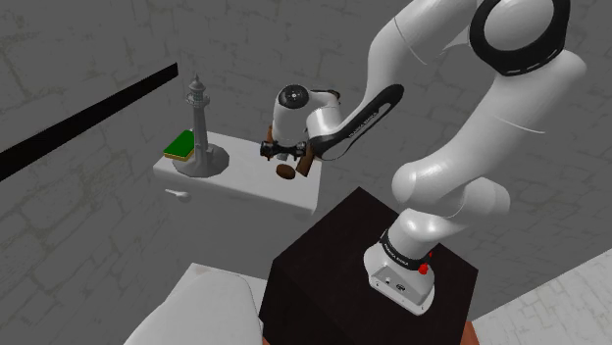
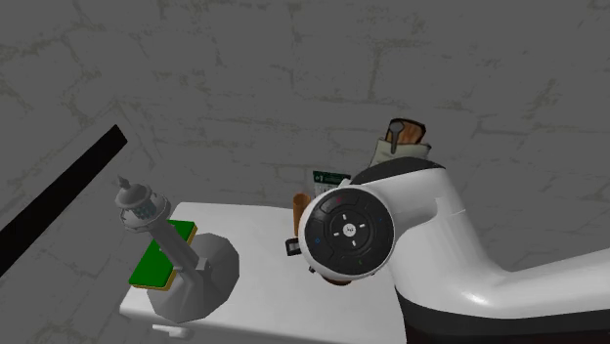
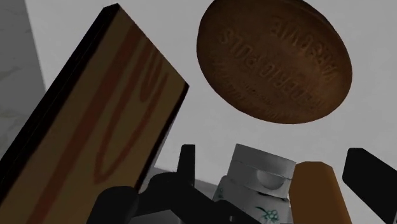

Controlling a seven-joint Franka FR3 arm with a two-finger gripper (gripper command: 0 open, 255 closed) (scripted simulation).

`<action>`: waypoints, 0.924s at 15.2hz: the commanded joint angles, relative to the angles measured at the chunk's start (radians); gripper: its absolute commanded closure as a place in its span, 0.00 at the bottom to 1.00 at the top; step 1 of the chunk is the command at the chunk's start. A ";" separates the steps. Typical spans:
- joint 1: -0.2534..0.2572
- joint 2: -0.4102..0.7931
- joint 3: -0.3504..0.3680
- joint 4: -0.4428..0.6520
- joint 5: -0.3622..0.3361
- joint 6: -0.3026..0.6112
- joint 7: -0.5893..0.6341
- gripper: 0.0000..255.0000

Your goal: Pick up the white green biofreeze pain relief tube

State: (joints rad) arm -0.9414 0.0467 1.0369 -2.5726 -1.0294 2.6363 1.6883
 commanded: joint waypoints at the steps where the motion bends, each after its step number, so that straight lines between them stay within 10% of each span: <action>1: 0.000 0.012 -0.004 -0.001 -0.017 -0.006 0.014 1.00; 10: -0.001 0.010 -0.004 -0.003 -0.016 -0.005 0.013 1.00; 14: 0.002 -0.115 0.008 -0.031 0.202 0.042 -0.155 1.00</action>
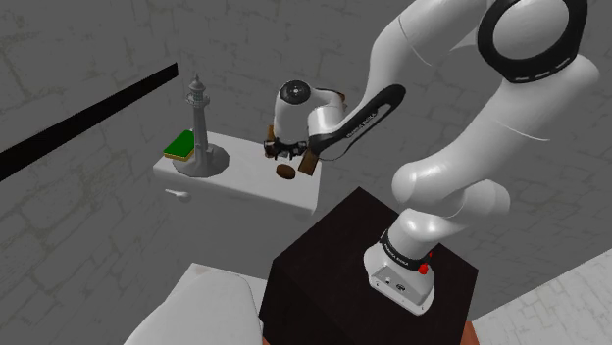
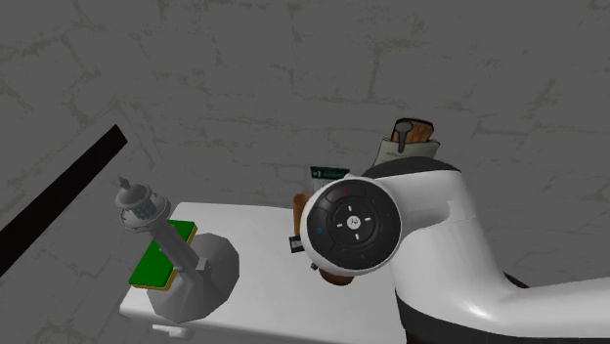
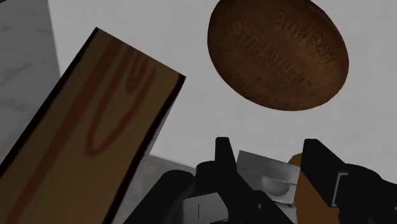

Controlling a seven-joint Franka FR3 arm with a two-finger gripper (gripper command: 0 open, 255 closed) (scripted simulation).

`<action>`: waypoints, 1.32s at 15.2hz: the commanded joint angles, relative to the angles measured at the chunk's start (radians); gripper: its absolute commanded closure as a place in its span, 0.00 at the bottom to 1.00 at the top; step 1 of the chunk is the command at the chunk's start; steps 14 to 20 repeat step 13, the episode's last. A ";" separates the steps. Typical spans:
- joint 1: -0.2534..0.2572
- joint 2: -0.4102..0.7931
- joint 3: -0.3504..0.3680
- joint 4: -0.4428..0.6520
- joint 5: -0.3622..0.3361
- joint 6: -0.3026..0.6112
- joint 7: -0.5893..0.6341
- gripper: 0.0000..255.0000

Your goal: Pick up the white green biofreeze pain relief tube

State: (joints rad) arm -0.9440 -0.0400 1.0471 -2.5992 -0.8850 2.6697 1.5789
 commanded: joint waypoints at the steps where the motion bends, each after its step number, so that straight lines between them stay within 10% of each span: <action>1: 0.017 -0.058 -0.010 -0.011 0.114 0.016 -0.090 1.00; 11: 0.230 -0.239 -0.186 -0.023 0.482 -0.040 -0.401 1.00; 20: 0.233 -0.241 -0.189 -0.022 0.485 -0.041 -0.404 1.00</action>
